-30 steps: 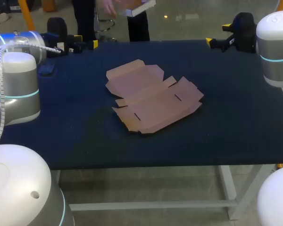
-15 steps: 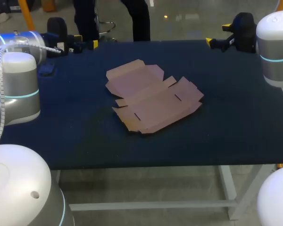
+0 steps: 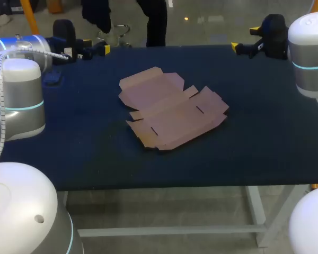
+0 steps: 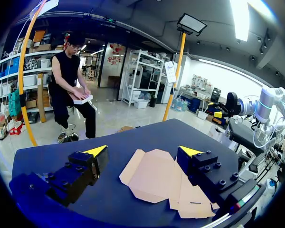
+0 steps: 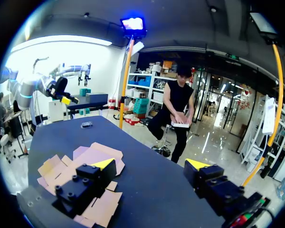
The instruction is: Assemble the packaging by folding the flat box into shape, placing the metal phone stand inside, and closing the box properly
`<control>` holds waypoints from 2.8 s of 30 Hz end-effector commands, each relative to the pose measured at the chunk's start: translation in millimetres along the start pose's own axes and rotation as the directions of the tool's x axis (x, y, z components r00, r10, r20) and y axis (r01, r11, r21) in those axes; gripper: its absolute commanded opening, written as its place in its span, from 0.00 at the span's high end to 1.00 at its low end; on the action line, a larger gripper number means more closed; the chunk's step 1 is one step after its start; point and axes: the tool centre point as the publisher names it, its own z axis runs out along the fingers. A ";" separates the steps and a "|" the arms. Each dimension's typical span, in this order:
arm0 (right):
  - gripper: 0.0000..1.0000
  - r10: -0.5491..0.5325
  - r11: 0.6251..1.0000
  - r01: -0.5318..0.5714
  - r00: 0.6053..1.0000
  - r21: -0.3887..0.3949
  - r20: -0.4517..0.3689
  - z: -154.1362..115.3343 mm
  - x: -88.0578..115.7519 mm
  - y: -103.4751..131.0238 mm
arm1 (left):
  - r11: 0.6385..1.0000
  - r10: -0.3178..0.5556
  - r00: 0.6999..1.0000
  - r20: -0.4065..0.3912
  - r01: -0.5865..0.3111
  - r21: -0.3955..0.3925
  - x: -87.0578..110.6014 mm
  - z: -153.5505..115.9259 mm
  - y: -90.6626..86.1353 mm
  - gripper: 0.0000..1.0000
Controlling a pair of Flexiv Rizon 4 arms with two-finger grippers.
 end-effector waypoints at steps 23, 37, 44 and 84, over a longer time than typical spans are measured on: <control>0.00 0.270 0.890 -0.245 0.963 0.384 -0.012 1.9 -1.9 -7.0 | 0.807 -0.388 0.882 0.268 0.465 -0.363 23.8 -5.1 7.5 0.00; 0.00 0.372 0.787 -0.311 0.928 0.534 -0.008 -15.1 16.5 -25.9 | 0.683 -0.475 0.812 0.339 0.583 -0.439 41.4 -25.9 36.7 0.00; 0.00 0.399 0.732 -0.302 0.917 0.611 -0.024 -24.1 29.8 -39.0 | 0.648 -0.422 0.821 0.385 0.570 -0.505 48.2 -31.0 49.9 0.00; 0.00 0.557 0.507 -0.315 0.830 0.803 -0.027 -5.3 62.9 -95.2 | 0.417 -0.526 0.709 0.470 0.697 -0.583 73.4 -36.4 105.0 0.00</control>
